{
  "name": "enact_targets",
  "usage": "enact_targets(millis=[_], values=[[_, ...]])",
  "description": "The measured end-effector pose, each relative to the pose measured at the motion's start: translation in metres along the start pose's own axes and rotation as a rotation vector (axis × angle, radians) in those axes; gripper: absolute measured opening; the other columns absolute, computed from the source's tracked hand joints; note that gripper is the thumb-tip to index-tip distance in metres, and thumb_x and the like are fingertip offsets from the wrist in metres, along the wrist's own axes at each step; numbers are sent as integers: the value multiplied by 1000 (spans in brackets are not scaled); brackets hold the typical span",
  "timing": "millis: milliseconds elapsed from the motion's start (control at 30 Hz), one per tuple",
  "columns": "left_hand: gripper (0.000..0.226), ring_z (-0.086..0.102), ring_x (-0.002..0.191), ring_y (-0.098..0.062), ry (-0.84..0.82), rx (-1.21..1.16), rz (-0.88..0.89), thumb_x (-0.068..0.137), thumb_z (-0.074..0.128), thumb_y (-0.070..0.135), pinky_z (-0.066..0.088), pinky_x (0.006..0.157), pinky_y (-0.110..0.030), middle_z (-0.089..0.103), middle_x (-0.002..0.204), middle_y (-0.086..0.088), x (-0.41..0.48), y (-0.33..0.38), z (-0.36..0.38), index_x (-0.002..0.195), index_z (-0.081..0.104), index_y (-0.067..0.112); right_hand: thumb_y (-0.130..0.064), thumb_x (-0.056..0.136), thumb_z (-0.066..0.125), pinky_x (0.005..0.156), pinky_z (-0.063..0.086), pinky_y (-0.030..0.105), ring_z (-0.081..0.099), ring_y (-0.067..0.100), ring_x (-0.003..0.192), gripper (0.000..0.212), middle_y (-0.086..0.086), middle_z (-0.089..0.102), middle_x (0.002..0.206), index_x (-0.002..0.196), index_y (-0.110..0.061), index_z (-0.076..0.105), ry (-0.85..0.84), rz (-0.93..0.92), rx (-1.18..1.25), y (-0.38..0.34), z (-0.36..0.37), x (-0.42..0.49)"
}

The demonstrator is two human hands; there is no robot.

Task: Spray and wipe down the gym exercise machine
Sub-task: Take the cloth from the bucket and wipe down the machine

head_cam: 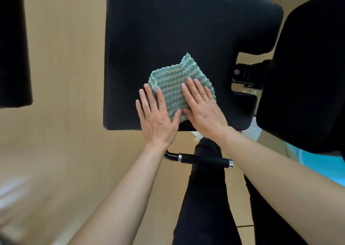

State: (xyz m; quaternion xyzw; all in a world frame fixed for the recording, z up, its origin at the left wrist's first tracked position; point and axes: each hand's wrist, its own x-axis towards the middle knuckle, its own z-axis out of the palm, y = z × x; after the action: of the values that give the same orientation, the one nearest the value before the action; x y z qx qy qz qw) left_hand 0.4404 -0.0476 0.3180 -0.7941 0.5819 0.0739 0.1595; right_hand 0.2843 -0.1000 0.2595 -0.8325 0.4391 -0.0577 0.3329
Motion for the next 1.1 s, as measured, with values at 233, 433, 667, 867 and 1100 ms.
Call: enact_targets(millis=[233, 433, 667, 867, 1100], values=[[88, 9, 157, -40, 169, -165, -147, 95, 60, 43, 11, 127, -55, 10, 169, -25, -7, 12, -15, 161, 20, 1, -25, 102, 59, 129, 12, 49, 7, 31, 159, 73, 17, 10, 170, 161, -3, 21, 63, 234, 159, -9, 9, -46], [65, 26, 155, -31, 200, -194, 380, 97, 62, 22, 24, 124, -49, 31, 167, -13, -2, 15, -3, 157, 40, 10, -7, 98, 59, 120, 35, 50, 33, 35, 151, 56, 18, 35, 163, 151, -1, 44, 301, 90, 181, 2, -5, -22], [72, -3, 160, -31, 23, 15, 284, 109, 33, 45, 0, 129, -51, -2, 173, -15, 11, 29, 12, 165, 4, 11, -40, 110, 34, 130, 2, 43, -2, 25, 159, 65, 8, 2, 173, 165, -16, 7, 37, 126, -21, 18, 9, -21], [67, -9, 160, -30, -49, 55, 547, 110, 25, 41, -1, 129, -54, -10, 173, -12, 10, 76, 22, 165, -3, 13, -52, 109, 22, 129, -4, 42, -20, 21, 157, 73, 6, -24, 169, 161, -18, -17, -12, 504, 37, 34, 16, -74], [65, -11, 160, -28, -85, 92, 771, 111, 21, 46, 0, 128, -55, -9, 173, -10, 7, 107, 33, 165, -1, 19, -55, 108, 27, 129, 5, 42, -9, 22, 159, 80, 6, -20, 170, 162, -16, -17, 5, 765, 170, 44, 25, -114]])
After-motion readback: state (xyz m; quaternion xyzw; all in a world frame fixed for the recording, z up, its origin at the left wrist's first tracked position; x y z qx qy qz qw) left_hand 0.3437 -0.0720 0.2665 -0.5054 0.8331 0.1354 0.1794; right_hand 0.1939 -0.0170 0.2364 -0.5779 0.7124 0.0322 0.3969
